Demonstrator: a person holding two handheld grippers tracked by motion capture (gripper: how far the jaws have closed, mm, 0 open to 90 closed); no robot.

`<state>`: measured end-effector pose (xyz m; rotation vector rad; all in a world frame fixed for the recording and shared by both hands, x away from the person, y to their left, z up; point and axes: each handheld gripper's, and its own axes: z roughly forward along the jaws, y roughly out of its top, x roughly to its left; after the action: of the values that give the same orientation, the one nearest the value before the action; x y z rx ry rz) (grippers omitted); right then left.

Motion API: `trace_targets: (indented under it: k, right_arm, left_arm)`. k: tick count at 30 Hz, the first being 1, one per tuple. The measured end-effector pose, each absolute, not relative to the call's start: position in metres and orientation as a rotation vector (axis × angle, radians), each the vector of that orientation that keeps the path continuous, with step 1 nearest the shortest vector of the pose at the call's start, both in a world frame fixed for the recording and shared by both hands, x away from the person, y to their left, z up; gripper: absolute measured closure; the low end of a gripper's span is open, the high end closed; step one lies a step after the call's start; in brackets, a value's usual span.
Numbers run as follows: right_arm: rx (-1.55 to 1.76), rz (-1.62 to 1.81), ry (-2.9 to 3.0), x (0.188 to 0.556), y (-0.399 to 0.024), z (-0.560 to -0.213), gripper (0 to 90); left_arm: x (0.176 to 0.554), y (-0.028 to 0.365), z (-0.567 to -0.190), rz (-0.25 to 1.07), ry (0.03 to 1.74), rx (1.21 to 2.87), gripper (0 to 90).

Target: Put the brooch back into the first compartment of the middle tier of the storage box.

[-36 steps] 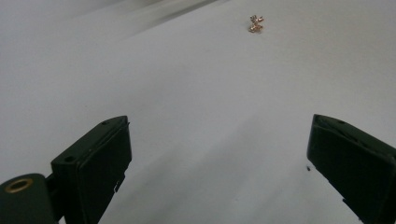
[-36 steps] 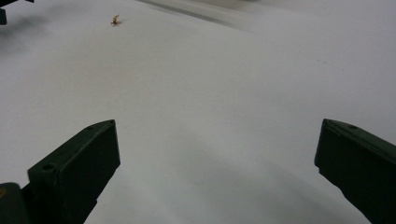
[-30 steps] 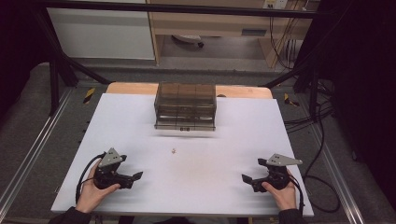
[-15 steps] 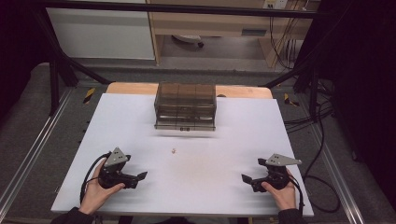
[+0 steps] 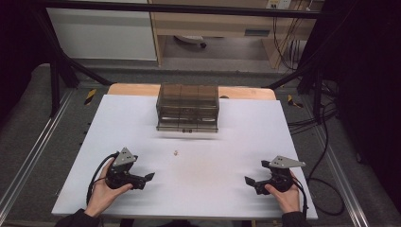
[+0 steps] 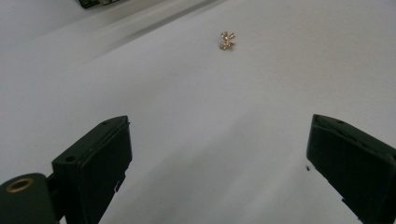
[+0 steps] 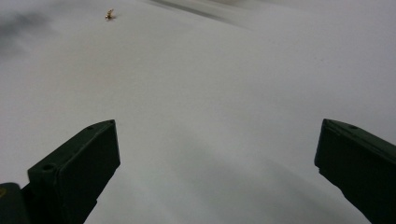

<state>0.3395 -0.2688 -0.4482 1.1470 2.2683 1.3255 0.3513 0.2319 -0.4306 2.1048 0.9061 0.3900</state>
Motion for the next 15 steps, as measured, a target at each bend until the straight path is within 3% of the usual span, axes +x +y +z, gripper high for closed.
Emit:
trace_targets:
  k: [15]
  right_arm:
    - [1.148, 1.314, 2.274, 0.339, -0.268, -0.448, 0.5]
  left_arm:
    - [0.361, 0.204, -0.424, 0.397, 0.881, 2.143, 7.1]
